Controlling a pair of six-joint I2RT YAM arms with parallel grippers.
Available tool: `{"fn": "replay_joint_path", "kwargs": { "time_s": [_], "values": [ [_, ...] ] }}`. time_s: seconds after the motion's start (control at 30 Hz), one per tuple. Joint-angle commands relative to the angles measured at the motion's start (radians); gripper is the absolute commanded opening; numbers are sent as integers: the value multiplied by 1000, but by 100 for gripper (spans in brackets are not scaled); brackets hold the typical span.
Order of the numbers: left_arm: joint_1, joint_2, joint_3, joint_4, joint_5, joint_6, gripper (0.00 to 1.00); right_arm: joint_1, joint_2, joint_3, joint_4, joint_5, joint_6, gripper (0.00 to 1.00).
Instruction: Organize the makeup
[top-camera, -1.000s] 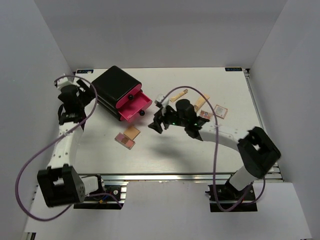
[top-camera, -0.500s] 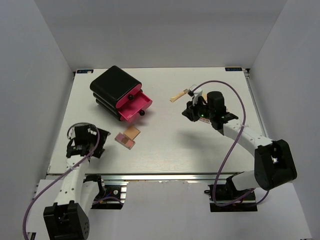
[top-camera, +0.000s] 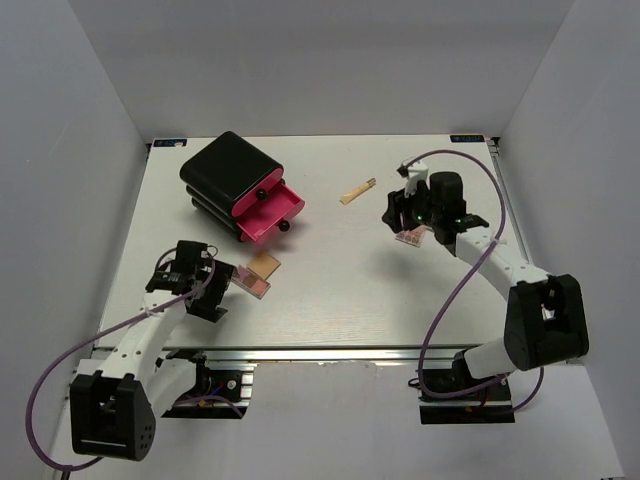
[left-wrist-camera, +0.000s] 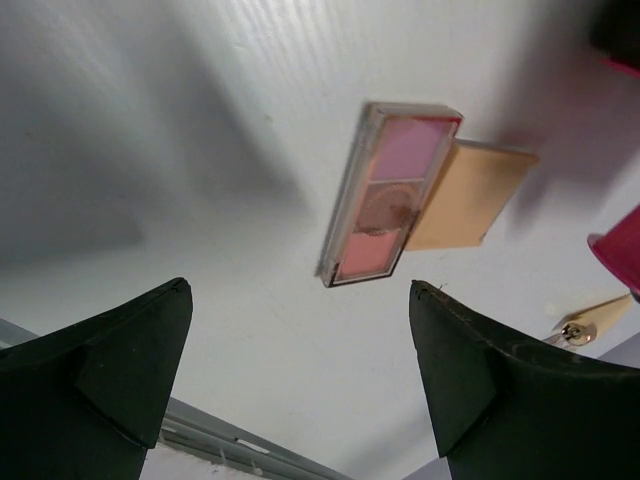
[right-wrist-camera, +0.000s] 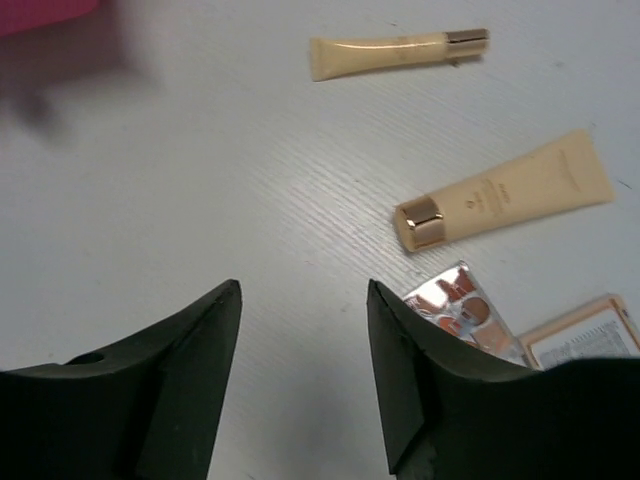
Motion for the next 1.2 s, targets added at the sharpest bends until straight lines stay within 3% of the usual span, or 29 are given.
{"fn": "replay_joint_path", "kwargs": {
  "time_s": [0.0, 0.17, 0.23, 0.37, 0.5, 0.73, 0.93, 1.03, 1.1, 1.17],
  "values": [
    [-74, 12, 86, -21, -113, -21, 98, -79, 63, 101, -83, 58, 41, 60],
    [-152, -25, 173, -17, -256, 82, 98, -173, 237, 324, -312, 60, 387, 62],
    [-160, -86, 192, 62, -273, 175, 98, -173, 329, 432, -429, 110, 489, 65],
    [-162, -199, 186, 233, -251, 343, 98, -178, 409, 483, -417, 106, 641, 66],
    [-162, -230, 198, 282, -184, 446, 98, -172, 514, 555, -420, 109, 669, 66],
    [-162, -276, 183, 298, -187, 420, 98, -161, 626, 632, -416, 158, 687, 68],
    [-163, -183, 228, 302, -138, 426, 98, -113, 717, 715, -430, 252, 646, 68],
    [-169, -135, 279, 313, -119, 472, 98, -99, 734, 717, -433, 281, 640, 58],
    [-172, -127, 299, 330, -112, 502, 98, -101, 736, 701, -433, 281, 638, 46],
    [-172, -129, 302, 350, -101, 516, 98, -101, 723, 692, -436, 278, 617, 39]
  ]
}}
